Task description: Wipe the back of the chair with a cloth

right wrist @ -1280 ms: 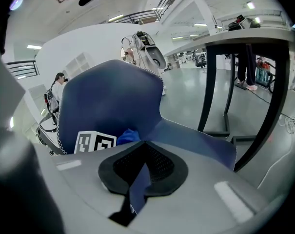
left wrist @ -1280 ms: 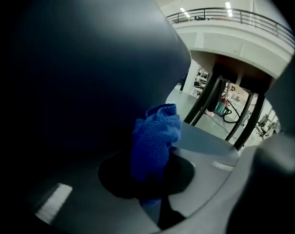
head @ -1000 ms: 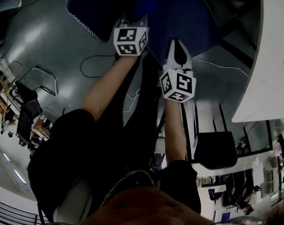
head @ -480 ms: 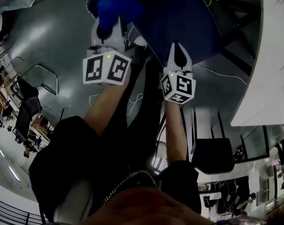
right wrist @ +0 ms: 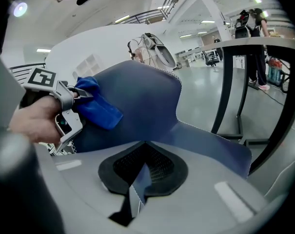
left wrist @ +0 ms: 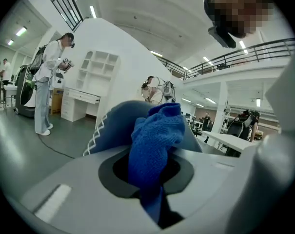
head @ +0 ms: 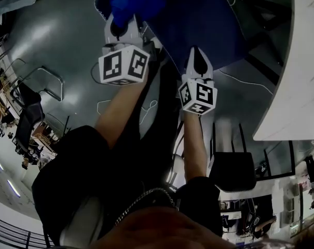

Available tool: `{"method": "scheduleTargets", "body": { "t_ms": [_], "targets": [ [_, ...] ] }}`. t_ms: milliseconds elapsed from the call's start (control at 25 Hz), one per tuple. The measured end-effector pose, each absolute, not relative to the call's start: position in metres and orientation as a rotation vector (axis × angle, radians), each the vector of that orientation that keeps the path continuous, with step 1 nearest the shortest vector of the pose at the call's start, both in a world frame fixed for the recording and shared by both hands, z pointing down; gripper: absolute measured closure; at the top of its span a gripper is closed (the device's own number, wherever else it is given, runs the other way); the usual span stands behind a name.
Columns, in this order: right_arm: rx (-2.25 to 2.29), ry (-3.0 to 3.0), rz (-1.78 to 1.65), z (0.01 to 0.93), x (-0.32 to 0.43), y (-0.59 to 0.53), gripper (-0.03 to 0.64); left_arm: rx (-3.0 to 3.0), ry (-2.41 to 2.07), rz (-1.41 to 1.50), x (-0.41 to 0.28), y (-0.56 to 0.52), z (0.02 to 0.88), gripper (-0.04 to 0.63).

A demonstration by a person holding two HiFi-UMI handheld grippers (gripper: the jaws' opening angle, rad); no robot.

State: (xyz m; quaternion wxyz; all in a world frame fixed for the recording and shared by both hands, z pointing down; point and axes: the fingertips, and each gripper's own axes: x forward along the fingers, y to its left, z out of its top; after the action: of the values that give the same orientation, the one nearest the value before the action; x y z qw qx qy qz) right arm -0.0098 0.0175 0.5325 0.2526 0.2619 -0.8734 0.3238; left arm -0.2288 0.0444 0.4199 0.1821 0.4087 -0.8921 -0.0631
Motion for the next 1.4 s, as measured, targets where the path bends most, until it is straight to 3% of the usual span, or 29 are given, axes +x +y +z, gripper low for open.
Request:
{"method": "scheduleTargets", "body": {
  "t_ms": [640,1040,1400],
  "targets": [
    [0.664,-2.379,0.836,0.531,0.009,0.001,0.614,0.946,-2.365,-0.031,-0.187,0.066,0.577,0.545],
    [0.667,-2.351,0.824,0.536,0.035,0.008,0.614,0.785,-2.211,0.212,-0.169,0.118,0.679,0.545],
    [0.663,-2.36,0.825,0.531,0.031,0.018,0.614,1.066,-2.221,0.238,-0.141,0.098,0.626,0.545]
  ]
}}
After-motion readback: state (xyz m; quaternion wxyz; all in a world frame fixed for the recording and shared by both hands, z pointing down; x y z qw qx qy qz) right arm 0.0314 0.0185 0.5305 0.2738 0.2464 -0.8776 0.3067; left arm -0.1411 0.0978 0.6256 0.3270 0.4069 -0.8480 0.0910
